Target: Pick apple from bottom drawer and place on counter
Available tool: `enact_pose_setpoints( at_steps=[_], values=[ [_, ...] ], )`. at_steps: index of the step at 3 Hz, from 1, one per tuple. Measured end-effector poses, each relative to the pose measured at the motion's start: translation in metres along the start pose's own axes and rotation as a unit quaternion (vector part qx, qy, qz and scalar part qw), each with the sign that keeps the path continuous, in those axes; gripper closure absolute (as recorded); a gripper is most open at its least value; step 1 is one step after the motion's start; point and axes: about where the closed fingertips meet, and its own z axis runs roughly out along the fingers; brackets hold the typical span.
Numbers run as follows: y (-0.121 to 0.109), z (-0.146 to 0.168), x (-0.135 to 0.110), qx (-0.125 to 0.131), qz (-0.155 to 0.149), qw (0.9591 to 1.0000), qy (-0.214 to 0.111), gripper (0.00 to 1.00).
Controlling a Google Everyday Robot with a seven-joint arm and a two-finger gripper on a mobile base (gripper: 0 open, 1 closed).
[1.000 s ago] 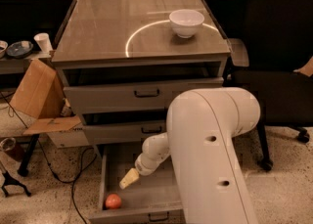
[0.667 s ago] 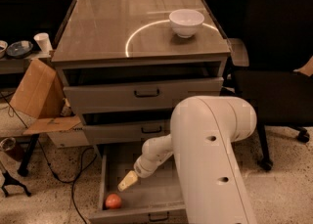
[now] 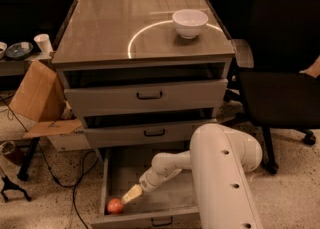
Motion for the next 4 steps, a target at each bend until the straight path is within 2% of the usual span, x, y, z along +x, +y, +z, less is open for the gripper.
enact_pose_setpoints(
  at_steps=[1,2,3,4],
  values=[
    [-0.004,0.031,0.017,-0.034,0.003,0.9994,-0.007,0.0],
    [0.002,0.048,0.022,-0.063,-0.003,0.9978,-0.019,0.19],
    [0.023,0.05,0.014,-0.085,-0.021,0.9953,-0.042,0.28],
    [0.039,0.054,0.01,-0.097,-0.031,0.9936,-0.05,0.21]
  ],
)
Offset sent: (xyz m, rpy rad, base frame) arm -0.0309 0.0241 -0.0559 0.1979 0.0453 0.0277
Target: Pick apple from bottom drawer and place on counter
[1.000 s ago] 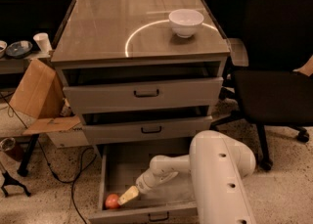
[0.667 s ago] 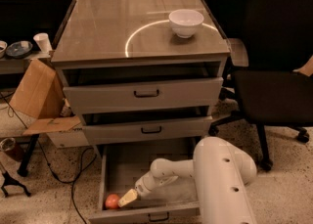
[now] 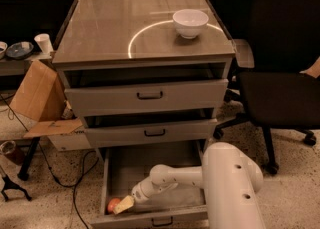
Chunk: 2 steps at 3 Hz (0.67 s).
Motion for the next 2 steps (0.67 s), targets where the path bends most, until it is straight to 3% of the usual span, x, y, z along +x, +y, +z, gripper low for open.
enact_pose_setpoints(
  at_steps=[1,2],
  values=[
    [0.003,0.022,-0.002,-0.01,0.003,0.9999,0.006,0.17],
    [0.001,0.044,-0.009,-0.02,0.008,0.9997,0.007,0.21]
  ],
)
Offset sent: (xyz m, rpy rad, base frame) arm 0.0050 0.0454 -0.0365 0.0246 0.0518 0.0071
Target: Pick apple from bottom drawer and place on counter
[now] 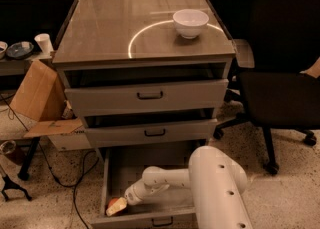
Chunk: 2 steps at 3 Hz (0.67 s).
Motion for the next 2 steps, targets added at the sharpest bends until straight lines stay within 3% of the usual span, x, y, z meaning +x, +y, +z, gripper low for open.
enact_pose_setpoints(
  at_steps=[2],
  values=[
    [0.0004,0.0206,-0.0116,-0.009,0.0,1.0,0.0,0.24]
  ],
)
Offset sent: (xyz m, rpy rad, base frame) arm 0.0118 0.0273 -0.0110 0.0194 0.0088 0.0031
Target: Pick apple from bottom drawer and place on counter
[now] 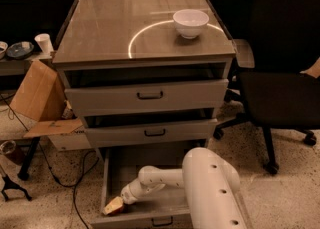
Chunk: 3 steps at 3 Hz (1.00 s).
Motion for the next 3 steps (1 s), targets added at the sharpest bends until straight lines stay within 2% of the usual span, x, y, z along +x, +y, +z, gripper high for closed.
enact_pose_setpoints(
  at_steps=[1,3],
  values=[
    [-0.0019,0.0065,0.0009,-0.003,0.003,1.0,0.004,0.4],
    [-0.0066,-0.0005,0.0006,0.0,0.001,1.0,0.0,0.85]
  ],
)
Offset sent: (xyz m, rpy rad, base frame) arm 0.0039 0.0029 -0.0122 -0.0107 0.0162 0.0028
